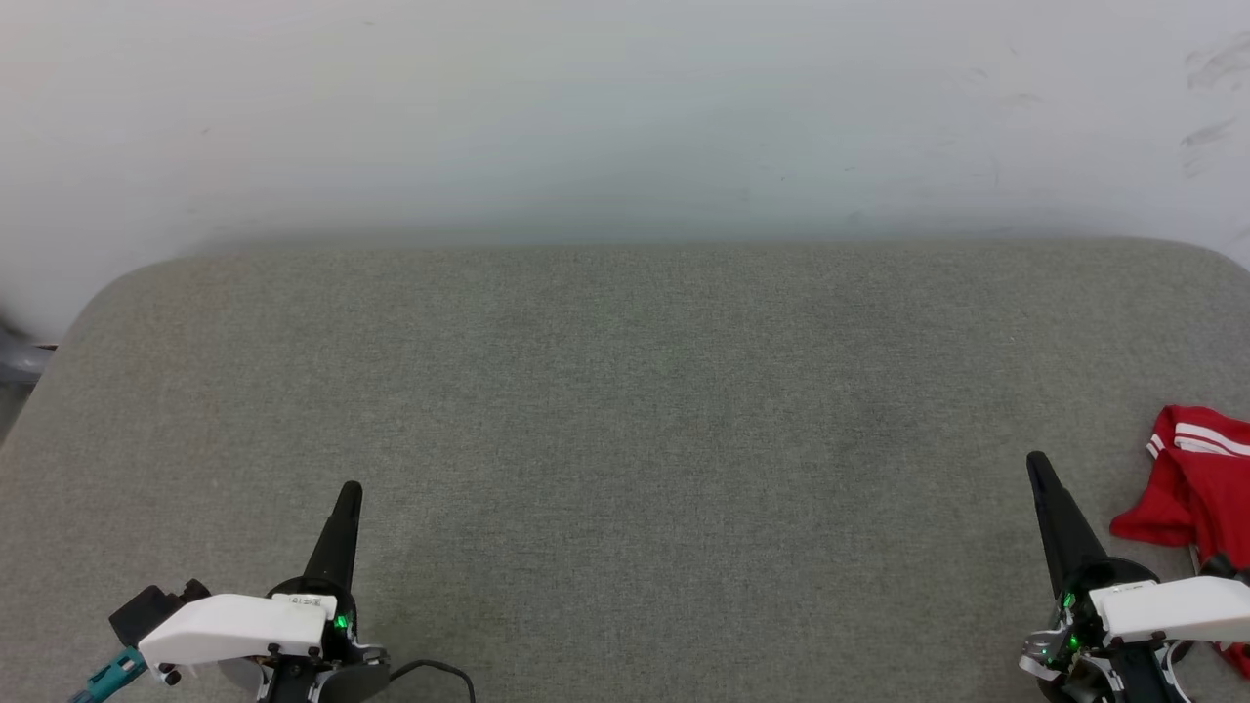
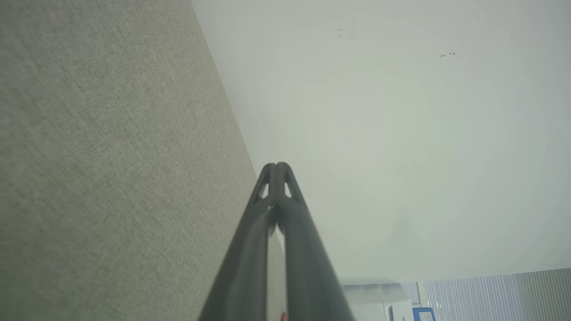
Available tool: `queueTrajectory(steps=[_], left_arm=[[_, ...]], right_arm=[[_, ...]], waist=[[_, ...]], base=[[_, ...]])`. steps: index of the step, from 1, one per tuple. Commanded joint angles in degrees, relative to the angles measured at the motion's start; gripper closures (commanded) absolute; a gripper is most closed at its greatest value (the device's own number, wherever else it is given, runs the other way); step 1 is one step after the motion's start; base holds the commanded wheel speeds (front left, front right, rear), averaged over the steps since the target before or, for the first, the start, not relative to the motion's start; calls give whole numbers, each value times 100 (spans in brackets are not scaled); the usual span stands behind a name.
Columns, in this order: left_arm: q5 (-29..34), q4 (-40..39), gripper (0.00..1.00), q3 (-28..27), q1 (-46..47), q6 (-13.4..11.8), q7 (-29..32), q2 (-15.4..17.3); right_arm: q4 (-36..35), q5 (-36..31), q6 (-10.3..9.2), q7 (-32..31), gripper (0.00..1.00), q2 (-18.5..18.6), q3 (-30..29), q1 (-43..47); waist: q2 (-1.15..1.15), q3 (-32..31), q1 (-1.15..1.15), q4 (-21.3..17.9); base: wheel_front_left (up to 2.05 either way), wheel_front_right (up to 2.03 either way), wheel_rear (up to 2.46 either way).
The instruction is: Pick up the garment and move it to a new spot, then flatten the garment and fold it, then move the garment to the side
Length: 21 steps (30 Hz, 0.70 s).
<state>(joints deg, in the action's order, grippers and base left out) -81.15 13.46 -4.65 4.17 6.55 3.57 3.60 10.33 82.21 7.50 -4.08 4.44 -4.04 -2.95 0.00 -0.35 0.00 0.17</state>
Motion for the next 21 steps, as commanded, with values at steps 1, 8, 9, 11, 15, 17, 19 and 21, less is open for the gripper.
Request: queueTrajectory(steps=[1,8,9,11,15,17,19,21], left_arm=[[-96,-7,100,-35,119,28,32,3],[-389,14,100,-79,149,52,115,-21],[-432,17,100,-86,157,54,126,-24],[-508,21,100,-98,166,62,141,-29],[-665,32,100,-125,188,72,188,-43],[-745,36,100,-141,195,80,210,-49],[-820,44,100,-154,208,89,233,-56],[-892,47,100,-167,223,97,246,-60]], right_arm=[[15,101,-1,-9,100,16,-6,-107],[117,413,-1,-38,100,7,-20,-185],[134,452,-1,-33,100,6,-21,-198],[162,537,-1,-43,100,3,-25,-213],[217,706,-1,-58,100,-3,-34,-247],[239,783,-2,-59,100,-6,-37,-270],[267,864,-2,-68,100,-9,-41,-284],[294,940,-2,-76,100,-12,-46,-311]], waist=[[0,1,0,0],[0,15,0,-5],[0,16,0,-5],[0,20,0,-6],[0,28,0,-9],[0,31,0,-10],[0,35,0,-11],[0,39,0,-12]], base=[[0,0,0],[0,0,0],[0,0,0],[0,0,0],[0,0,0],[0,0,0],[0,0,0],[0,0,0]])
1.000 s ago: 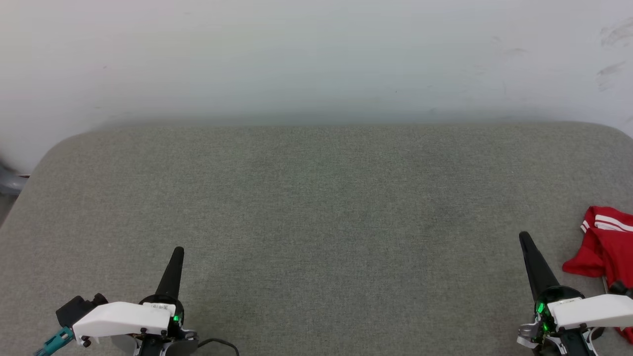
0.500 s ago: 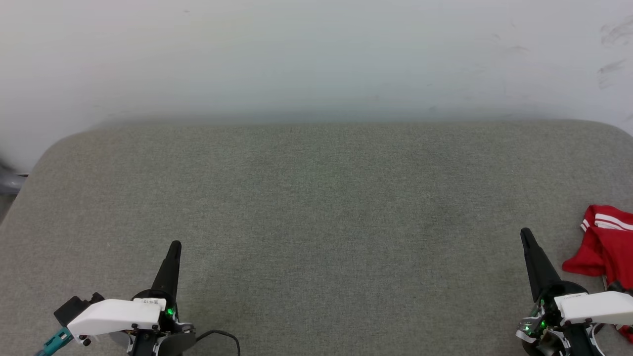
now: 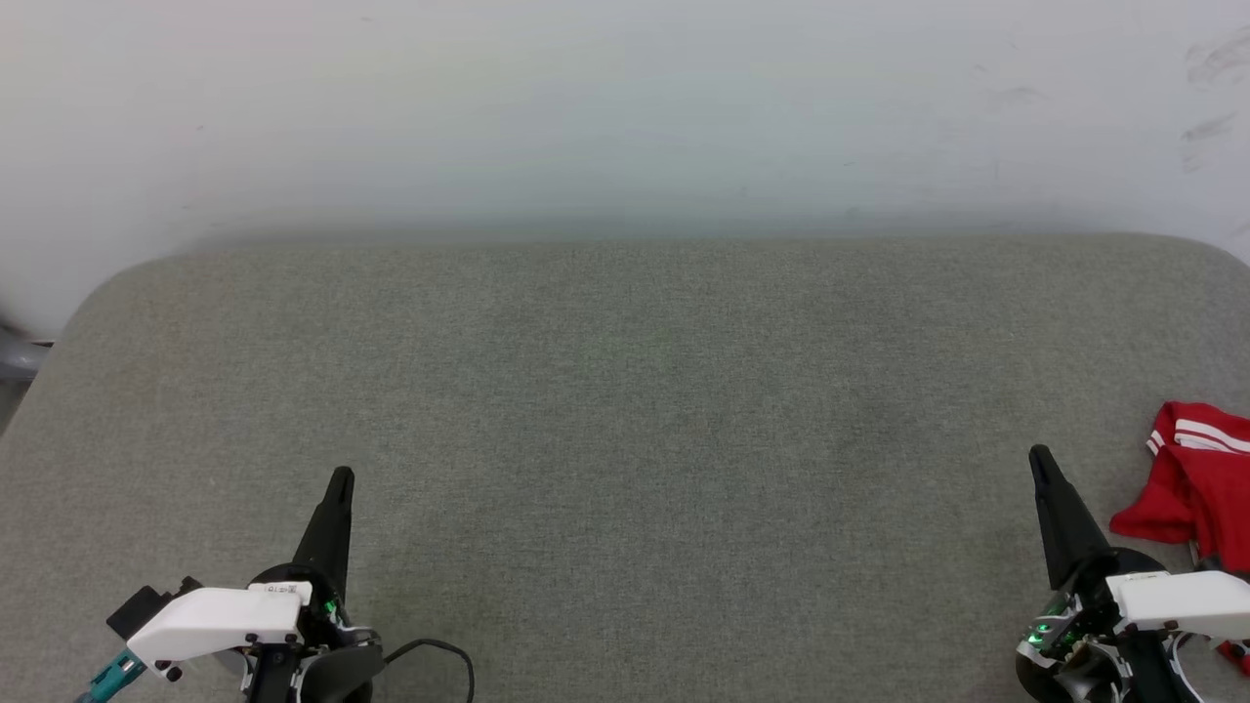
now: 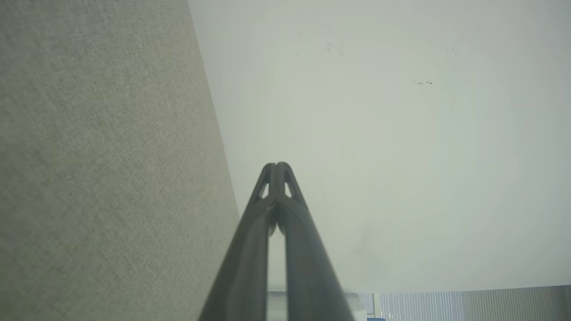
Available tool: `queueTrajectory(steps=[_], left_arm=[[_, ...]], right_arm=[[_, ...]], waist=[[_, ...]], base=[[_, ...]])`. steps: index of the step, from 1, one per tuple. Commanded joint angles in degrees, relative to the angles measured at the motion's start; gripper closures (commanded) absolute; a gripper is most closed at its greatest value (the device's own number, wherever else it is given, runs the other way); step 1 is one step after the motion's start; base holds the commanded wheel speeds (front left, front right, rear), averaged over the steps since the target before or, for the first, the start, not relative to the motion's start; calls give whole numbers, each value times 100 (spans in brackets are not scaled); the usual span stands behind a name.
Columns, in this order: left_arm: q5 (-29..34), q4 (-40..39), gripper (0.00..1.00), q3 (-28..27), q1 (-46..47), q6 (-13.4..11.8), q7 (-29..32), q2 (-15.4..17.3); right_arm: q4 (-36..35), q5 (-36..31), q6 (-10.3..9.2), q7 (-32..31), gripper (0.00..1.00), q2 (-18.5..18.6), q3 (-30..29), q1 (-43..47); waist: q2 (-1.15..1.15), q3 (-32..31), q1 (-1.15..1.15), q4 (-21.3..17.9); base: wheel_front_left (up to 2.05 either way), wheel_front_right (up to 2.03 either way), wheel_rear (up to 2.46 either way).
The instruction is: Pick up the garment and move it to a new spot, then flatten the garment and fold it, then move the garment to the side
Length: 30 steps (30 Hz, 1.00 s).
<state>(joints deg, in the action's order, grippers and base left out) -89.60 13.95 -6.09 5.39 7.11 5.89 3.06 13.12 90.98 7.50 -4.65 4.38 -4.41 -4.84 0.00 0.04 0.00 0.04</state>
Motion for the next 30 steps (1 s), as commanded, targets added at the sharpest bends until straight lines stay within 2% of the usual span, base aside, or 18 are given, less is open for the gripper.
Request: queueTrajectory(steps=[1,7,30], left_arm=[[-84,0,100,-29,101,41,27,-9],[-305,18,100,-68,119,52,88,-30],[-280,15,100,-61,110,52,84,-27]], right_arm=[[30,96,-2,-21,100,-7,-11,-135],[109,325,-2,-35,100,-16,-21,-166],[103,251,-2,-82,100,-48,-69,-172]], waist=[[0,2,0,-1],[0,13,0,-4],[0,14,0,-4]], base=[[0,0,0],[0,0,0],[0,0,0]])
